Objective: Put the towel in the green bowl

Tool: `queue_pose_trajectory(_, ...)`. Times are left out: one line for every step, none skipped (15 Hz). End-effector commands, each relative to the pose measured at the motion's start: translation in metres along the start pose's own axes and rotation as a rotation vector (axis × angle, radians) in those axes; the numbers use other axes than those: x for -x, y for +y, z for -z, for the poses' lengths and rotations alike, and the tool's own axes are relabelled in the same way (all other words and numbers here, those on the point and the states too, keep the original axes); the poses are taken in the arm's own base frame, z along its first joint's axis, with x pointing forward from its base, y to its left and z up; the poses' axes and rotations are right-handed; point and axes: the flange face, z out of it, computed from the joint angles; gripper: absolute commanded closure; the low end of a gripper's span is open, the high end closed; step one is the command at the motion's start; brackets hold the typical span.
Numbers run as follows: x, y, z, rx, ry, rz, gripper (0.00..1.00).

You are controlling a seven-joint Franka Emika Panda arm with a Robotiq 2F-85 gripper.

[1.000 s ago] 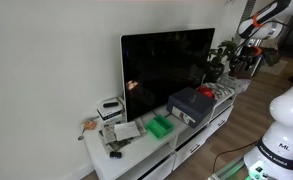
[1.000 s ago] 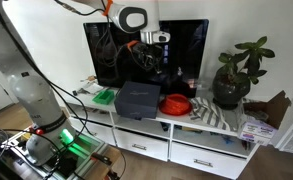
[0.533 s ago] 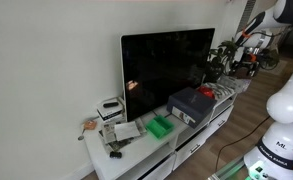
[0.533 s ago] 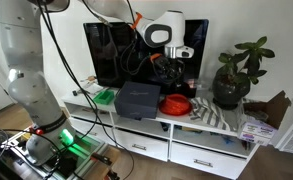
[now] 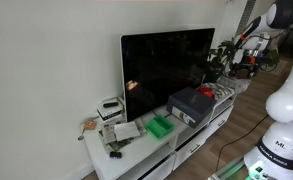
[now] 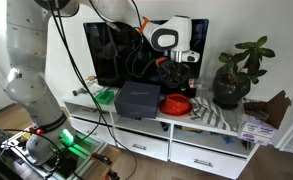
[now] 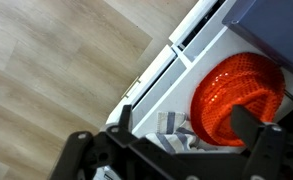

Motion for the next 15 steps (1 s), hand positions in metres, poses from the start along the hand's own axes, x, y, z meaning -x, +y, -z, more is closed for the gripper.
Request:
queue_pose_trajectory(-0.005,-0.002,-0.002,0.019,-0.004,0.007,0.0)
queue_pose_trajectory(-0.014,-0.005,-0.007,0.026,-0.017,-0.016,0.0)
queue_pose_trajectory(-0.025,-0.007,-0.014,0.018,-0.032,-0.036,0.0)
queue_pose_trajectory(-0.032,-0.009,-0.021,0.011,-0.043,-0.048,0.0)
queue_pose_trajectory(-0.043,-0.009,-0.028,-0.006,-0.045,-0.058,0.0)
queue_pose_trajectory(-0.055,-0.01,-0.036,-0.014,-0.043,-0.079,0.0)
queue_pose_trajectory(-0.065,-0.012,-0.044,-0.015,-0.032,-0.068,0.0)
queue_pose_trajectory(-0.075,-0.012,-0.05,-0.002,-0.02,-0.084,0.0)
queue_pose_trajectory(-0.086,-0.012,-0.058,0.0,-0.013,-0.089,0.0)
queue_pose_trajectory(-0.096,-0.011,-0.066,0.003,0.002,-0.098,0.0)
queue_pose_trajectory(-0.105,-0.011,-0.073,0.006,0.015,-0.103,0.0)
queue_pose_trajectory(-0.113,-0.009,-0.081,0.015,0.029,-0.109,0.0)
queue_pose_trajectory(-0.12,-0.009,-0.088,0.013,0.032,-0.122,0.0)
queue_pose_trajectory(-0.128,-0.009,-0.097,0.008,0.048,-0.134,0.0)
queue_pose_trajectory(-0.135,-0.009,-0.106,0.008,0.057,-0.14,0.0)
